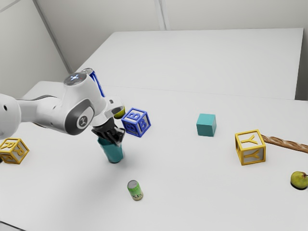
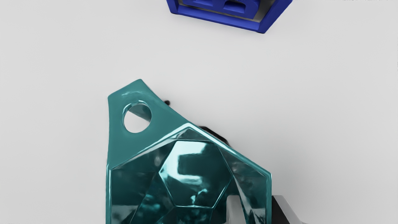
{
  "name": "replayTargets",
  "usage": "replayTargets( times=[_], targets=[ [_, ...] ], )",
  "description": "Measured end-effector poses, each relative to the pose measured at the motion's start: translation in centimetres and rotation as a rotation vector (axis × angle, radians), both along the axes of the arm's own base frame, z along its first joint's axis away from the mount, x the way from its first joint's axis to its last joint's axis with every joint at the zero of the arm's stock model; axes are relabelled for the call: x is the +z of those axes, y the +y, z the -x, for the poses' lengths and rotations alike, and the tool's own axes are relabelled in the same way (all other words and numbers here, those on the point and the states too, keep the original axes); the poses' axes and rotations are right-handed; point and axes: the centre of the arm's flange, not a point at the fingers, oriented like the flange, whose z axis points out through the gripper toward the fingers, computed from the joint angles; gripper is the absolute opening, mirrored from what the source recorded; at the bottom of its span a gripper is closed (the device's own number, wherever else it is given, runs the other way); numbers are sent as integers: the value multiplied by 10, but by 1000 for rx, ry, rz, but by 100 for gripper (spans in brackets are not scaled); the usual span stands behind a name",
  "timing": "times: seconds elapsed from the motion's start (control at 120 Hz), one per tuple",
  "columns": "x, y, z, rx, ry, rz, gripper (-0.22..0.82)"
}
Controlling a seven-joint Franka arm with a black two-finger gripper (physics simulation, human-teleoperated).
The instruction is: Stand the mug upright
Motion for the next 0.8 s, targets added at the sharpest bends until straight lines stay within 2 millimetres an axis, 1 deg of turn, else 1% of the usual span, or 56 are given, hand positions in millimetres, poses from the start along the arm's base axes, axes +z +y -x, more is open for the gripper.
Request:
replayTargets(
  times=[0.075, 0.142, 0.242, 0.333, 0.4, 0.458, 0.5, 0.55, 0.608, 0.642, 0.7, 0.775, 0.8],
  targets=[
    [0, 0, 0, 14, -1, 3, 8],
    [1, 0, 0, 26, -3, 5, 15],
    [9, 0, 2, 39, -12, 8, 22],
    [23, -8, 5, 32, -24, 8, 27],
    [49, -18, -6, 19, -53, 8, 33],
    [73, -24, -22, 7, -71, 7, 39],
    [88, -25, -40, 1, -79, 7, 43],
    [107, -24, -65, -5, -86, 5, 47],
    [131, -19, -93, -8, -92, 15, 50],
    [144, -16, -103, -10, -89, 25, 51],
    [165, -3, -109, -10, -92, 34, 54],
    [211, 18, -112, -1, -107, 38, 56],
    [222, 24, -113, 0, -105, 37, 56]
  ],
)
